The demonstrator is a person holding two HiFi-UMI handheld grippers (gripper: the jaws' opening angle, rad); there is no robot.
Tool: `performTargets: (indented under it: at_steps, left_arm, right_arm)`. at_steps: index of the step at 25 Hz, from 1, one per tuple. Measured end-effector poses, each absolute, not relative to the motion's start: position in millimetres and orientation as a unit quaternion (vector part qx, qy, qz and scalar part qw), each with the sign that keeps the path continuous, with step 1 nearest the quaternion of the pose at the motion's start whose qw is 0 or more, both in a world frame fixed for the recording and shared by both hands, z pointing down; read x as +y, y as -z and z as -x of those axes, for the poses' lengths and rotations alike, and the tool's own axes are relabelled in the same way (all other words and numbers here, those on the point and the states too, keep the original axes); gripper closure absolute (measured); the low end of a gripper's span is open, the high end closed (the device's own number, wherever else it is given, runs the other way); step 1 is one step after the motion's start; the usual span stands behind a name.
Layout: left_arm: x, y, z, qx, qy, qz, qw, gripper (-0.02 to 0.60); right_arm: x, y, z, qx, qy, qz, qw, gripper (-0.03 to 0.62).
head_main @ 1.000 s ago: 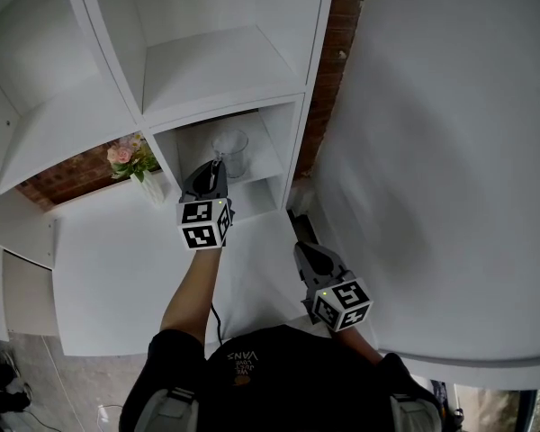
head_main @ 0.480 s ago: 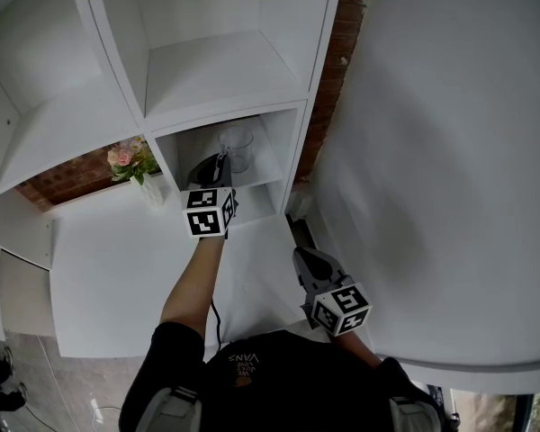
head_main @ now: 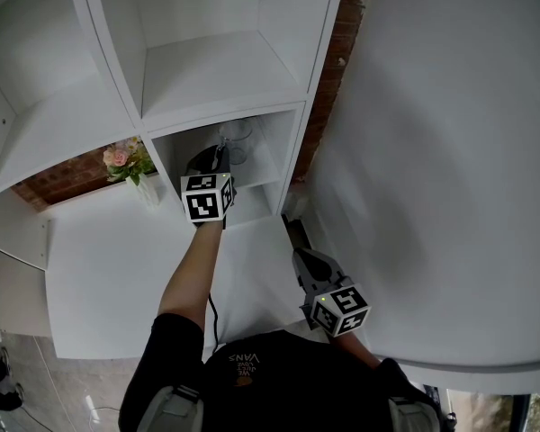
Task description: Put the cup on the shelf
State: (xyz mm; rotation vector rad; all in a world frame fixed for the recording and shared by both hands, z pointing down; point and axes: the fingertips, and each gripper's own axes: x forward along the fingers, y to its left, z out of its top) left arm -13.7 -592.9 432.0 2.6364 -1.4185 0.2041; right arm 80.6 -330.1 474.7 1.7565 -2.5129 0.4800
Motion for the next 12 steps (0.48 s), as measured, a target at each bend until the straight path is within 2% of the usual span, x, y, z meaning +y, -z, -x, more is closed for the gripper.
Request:
performTargets:
  at_steps: [12]
  left_arm:
    - [-592.3, -436.8, 15.3, -0.471, -0.069, -0.876, 0.078, 0.527]
  right_arm:
    - [-324.3, -471.8, -82.1, -0.809, -0.147, -0.569, 0.023, 0.594]
